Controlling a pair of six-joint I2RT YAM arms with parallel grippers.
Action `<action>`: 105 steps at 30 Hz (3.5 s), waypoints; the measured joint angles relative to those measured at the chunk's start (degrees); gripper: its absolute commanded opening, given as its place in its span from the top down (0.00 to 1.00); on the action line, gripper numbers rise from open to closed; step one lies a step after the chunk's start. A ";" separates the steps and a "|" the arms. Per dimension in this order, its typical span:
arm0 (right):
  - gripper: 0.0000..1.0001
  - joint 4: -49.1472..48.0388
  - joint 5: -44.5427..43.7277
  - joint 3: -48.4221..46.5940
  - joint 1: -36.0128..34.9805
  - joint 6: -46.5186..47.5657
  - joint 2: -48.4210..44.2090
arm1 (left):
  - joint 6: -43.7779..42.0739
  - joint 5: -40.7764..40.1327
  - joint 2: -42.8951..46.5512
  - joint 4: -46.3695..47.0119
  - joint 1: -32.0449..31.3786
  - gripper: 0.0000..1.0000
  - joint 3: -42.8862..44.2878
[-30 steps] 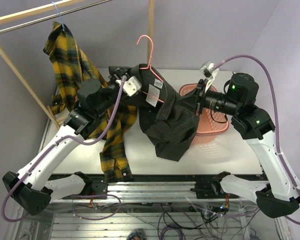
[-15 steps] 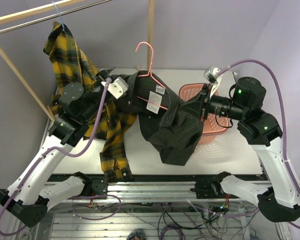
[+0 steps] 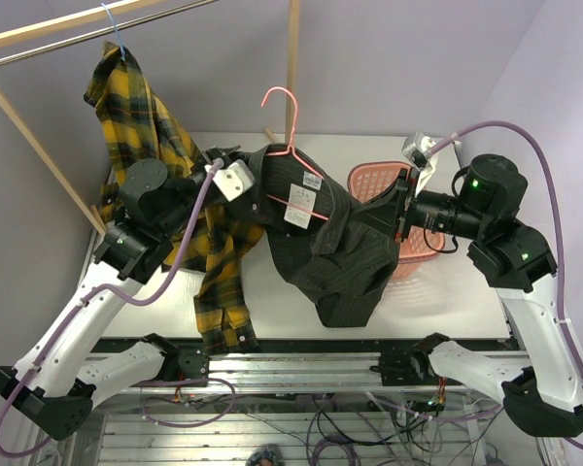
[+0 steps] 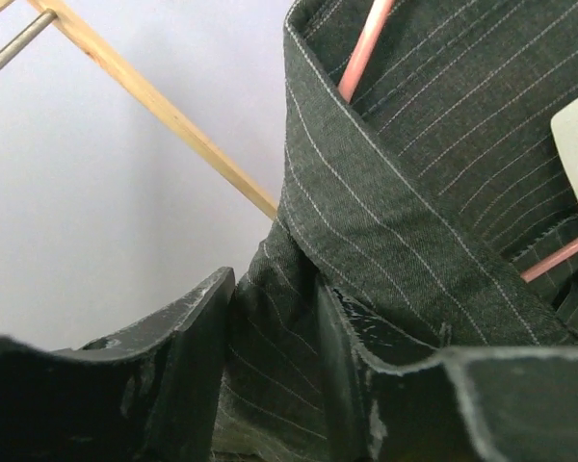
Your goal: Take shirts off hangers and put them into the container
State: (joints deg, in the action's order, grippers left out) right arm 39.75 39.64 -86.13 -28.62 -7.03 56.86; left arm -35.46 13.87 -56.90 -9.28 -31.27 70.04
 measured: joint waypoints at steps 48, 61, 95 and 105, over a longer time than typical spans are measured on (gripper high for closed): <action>0.33 -6.71 -26.73 -5.86 0.00 0.72 7.19 | -11.87 -37.83 -13.27 15.26 -9.18 0.93 7.76; 0.38 -17.22 -19.82 3.65 -0.09 -4.17 7.43 | -13.75 -41.27 -13.31 9.22 -11.50 0.93 9.03; 1.00 0.48 -55.91 -5.35 -3.96 -2.25 5.22 | -15.50 -47.71 -11.23 11.26 -13.66 0.93 -2.95; 1.00 7.58 -65.29 -16.48 -4.90 2.58 9.99 | -19.50 -45.94 -5.05 15.19 -15.04 0.93 -9.20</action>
State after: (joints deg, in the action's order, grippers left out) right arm 47.33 -25.65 -102.61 -33.52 -4.45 66.85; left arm -54.96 -32.08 -61.95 5.91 -46.30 60.84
